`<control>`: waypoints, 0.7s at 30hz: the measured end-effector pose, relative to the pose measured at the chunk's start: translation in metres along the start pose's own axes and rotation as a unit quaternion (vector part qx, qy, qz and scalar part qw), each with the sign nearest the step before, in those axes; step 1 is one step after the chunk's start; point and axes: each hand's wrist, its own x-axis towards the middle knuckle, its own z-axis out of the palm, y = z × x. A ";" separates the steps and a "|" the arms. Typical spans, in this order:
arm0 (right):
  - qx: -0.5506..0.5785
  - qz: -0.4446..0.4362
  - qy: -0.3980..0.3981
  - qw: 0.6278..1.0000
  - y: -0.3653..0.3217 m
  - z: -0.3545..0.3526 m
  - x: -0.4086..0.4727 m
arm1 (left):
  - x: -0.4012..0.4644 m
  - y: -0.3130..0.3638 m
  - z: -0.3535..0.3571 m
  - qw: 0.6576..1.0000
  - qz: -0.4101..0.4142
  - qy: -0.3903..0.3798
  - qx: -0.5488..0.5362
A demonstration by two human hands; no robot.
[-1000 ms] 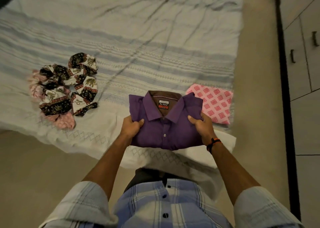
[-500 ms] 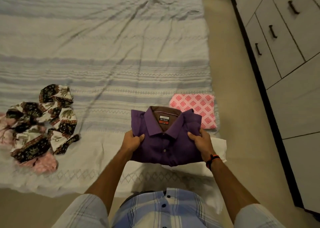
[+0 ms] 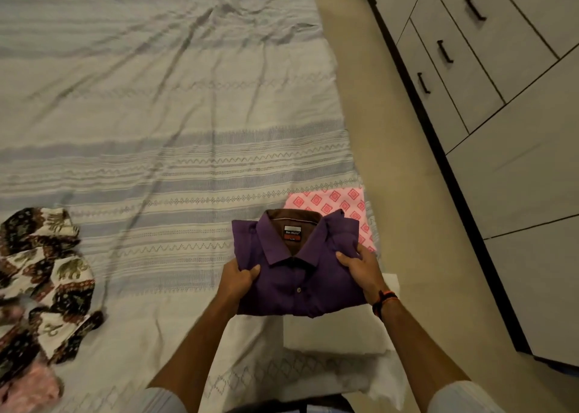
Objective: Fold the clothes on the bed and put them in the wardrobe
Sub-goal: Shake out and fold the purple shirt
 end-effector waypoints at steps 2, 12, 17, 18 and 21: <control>-0.010 0.003 0.000 1.000 -0.007 0.000 0.018 | 0.016 0.009 0.005 1.000 -0.009 -0.002 -0.008; -0.041 -0.003 0.013 0.999 -0.033 0.000 0.124 | 0.108 0.058 0.046 1.000 -0.021 -0.004 -0.011; -0.056 -0.019 0.024 0.998 -0.048 0.000 0.177 | 0.149 0.085 0.064 0.999 -0.020 -0.010 -0.029; -0.057 -0.021 0.027 0.998 -0.053 0.000 0.190 | 0.160 0.091 0.068 0.999 -0.020 -0.011 -0.034; -0.053 -0.025 0.039 0.998 -0.068 -0.002 0.216 | 0.181 0.111 0.074 0.999 -0.007 -0.008 -0.049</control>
